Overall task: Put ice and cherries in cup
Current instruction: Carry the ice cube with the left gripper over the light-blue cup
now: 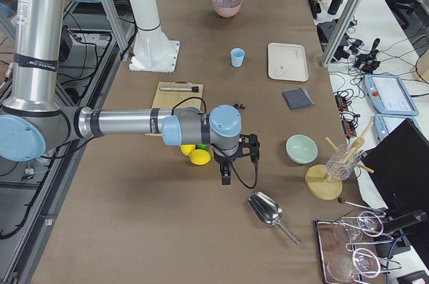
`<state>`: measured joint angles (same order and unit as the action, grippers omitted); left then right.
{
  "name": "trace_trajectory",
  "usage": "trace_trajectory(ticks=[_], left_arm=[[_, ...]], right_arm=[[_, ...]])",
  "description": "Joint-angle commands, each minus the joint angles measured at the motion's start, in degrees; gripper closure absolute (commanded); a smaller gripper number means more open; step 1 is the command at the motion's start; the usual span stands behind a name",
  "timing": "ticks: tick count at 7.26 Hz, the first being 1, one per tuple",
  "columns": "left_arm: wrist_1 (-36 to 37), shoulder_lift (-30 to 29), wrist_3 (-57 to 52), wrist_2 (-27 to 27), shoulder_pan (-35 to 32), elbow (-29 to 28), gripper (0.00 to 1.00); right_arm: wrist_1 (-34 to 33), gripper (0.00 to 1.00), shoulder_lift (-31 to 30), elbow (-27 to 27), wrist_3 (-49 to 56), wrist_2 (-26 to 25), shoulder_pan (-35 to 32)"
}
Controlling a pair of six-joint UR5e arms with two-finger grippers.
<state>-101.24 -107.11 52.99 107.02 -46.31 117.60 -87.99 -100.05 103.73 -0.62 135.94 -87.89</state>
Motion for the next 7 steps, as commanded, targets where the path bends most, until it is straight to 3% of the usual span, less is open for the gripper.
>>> trace_trajectory(ticks=[1, 2, 4, 7], left_arm=[[-0.4, -11.8, 9.3, -5.5, 7.8, -3.7, 1.00], [-0.4, -17.2, 13.2, -11.5, 14.0, -6.7, 1.00], [-4.7, -19.3, 17.8, -18.2, 20.5, -11.4, 1.00], [-14.6, -22.3, 18.0, -23.1, 21.3, -22.7, 1.00]], right_arm=[[0.0, 0.00, 0.0, 0.2, 0.0, 0.8, 0.1], [0.0, 0.00, 0.0, 0.5, 0.0, 1.2, 0.0], [0.1, 0.00, 0.1, 0.5, -0.1, 1.2, 0.1], [0.1, 0.00, 0.2, 0.9, -0.1, 1.3, 0.0]])
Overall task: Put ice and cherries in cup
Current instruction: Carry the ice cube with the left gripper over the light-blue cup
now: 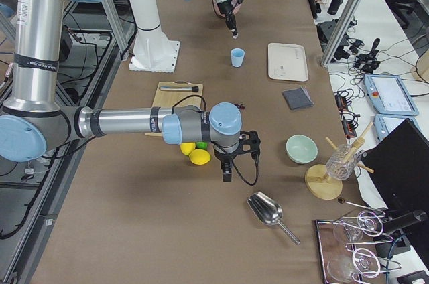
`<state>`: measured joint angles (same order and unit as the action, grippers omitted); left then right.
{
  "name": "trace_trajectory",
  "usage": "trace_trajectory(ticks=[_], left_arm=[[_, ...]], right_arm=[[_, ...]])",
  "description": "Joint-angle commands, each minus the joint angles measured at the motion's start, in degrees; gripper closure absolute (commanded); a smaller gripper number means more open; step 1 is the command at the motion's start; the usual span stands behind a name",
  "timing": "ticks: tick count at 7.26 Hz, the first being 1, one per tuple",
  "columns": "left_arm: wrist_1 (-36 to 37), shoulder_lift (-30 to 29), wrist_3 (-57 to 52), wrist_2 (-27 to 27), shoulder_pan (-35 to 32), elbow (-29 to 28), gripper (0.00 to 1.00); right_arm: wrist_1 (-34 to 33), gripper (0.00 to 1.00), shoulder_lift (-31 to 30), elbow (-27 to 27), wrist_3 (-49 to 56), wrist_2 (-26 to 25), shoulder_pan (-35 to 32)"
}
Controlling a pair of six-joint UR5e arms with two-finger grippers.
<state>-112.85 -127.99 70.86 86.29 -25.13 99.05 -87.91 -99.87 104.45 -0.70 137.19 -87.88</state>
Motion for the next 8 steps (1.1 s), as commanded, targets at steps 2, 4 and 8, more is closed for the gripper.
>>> trace_trajectory(ticks=[2, 4, 8], left_arm=[[-4.1, -2.6, 0.2, -2.5, -0.1, -4.8, 1.00], [-4.1, -2.6, 0.2, -2.5, -0.1, -5.3, 1.00], [-7.5, -5.3, 0.7, -2.6, 0.2, -10.7, 1.00]], right_arm=[[-0.1, 0.00, 0.2, 0.0, -0.1, 0.0, 0.1], [0.0, 0.00, 0.2, 0.1, 0.0, 0.4, 0.0], [-0.1, 0.00, 1.3, 0.0, -0.1, 0.5, 0.0]])
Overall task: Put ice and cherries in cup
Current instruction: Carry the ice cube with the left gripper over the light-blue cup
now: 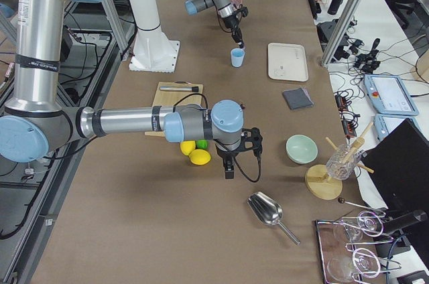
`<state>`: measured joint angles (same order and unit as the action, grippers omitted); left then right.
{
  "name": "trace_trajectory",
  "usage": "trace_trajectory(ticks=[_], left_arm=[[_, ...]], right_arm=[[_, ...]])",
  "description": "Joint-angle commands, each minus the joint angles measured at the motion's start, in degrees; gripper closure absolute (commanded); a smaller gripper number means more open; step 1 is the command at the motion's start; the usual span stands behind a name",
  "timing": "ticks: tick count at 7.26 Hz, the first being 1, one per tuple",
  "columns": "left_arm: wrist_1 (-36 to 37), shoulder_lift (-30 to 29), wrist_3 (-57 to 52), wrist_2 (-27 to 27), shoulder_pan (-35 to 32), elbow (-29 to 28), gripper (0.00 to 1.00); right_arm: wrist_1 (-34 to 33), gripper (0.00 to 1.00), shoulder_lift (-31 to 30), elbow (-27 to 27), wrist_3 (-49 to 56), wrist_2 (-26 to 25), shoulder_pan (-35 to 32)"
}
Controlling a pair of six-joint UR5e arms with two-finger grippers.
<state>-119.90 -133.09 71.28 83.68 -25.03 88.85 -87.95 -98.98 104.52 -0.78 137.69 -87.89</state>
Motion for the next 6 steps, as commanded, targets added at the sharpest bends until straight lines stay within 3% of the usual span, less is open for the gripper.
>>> trace_trajectory(ticks=[1, 2, 4, 5, 6], left_arm=[[-0.4, -0.2, 1.6, 0.0, 0.1, -0.5, 0.38], [-0.3, -0.3, 1.6, 0.0, 0.1, -0.4, 0.03], [0.5, 0.2, 1.3, 0.5, 0.0, 1.6, 0.03], [5.2, 0.3, 1.1, 1.7, -0.4, 5.1, 0.03], [16.8, 1.8, 0.5, 6.6, -2.9, 12.8, 0.03]], right_arm=[[-0.1, 0.00, 0.6, -0.1, 0.0, 0.0, 0.0], [-0.1, 0.00, 0.6, -0.1, 0.0, 0.0, 0.0], [-0.3, 0.00, 0.8, 0.0, 0.0, 0.4, 0.0], [-0.3, 0.00, 0.8, 0.1, 0.0, 0.8, 0.0], [-0.2, 0.00, 0.6, 0.1, 0.1, 1.0, 0.0]])
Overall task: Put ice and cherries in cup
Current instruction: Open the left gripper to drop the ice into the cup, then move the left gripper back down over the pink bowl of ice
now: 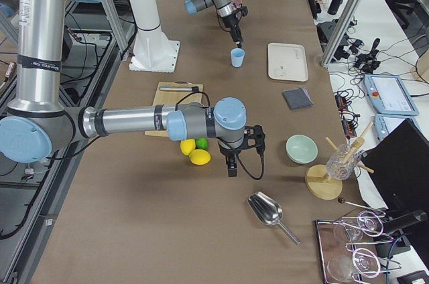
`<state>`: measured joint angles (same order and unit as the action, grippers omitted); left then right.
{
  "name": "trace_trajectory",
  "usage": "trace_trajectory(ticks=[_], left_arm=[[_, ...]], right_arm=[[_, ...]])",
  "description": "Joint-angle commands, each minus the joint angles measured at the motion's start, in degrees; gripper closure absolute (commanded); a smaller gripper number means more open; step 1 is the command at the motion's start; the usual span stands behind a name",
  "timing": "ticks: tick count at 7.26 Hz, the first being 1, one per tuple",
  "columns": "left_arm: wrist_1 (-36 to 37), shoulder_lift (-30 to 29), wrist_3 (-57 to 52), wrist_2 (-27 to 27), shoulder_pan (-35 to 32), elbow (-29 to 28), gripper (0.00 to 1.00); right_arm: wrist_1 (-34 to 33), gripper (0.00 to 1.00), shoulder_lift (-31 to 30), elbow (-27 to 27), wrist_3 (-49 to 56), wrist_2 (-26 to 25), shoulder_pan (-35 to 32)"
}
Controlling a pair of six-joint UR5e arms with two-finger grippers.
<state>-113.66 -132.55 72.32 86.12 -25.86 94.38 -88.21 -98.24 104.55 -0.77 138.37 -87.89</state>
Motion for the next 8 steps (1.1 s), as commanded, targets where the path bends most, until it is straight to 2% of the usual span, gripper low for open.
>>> trace_trajectory(ticks=[1, 2, 3, 4, 6, 7, 8], left_arm=[[20.4, 4.7, -3.2, 7.7, -4.7, 16.8, 0.03], [27.0, 8.7, -7.7, 9.0, -7.1, 23.7, 0.03], [28.8, 13.6, -11.6, 10.6, -9.8, 27.7, 0.03], [28.8, 18.6, -15.5, 13.7, -12.0, 30.0, 0.03], [28.6, 25.2, -20.2, 15.9, -14.3, 33.9, 0.03], [26.9, 28.4, -22.2, 16.6, -14.3, 34.2, 0.03], [19.4, 34.1, -22.6, 16.7, -14.3, 33.9, 0.03]], right_arm=[[0.1, 0.00, -0.1, 0.0, 0.1, 0.6, 0.0], [0.1, 0.00, -0.1, -0.6, 0.1, 0.6, 0.0], [0.1, 0.00, -0.7, -0.4, 0.2, 0.9, 0.0], [0.0, 0.00, -0.8, -0.3, 0.2, 1.5, 0.0], [0.1, 0.00, -0.8, -0.6, 0.2, 0.7, 0.0], [0.2, 0.00, -1.1, -0.5, 0.2, 0.6, 0.0], [0.2, 0.00, -1.0, -0.5, 0.2, 1.2, 0.0]])
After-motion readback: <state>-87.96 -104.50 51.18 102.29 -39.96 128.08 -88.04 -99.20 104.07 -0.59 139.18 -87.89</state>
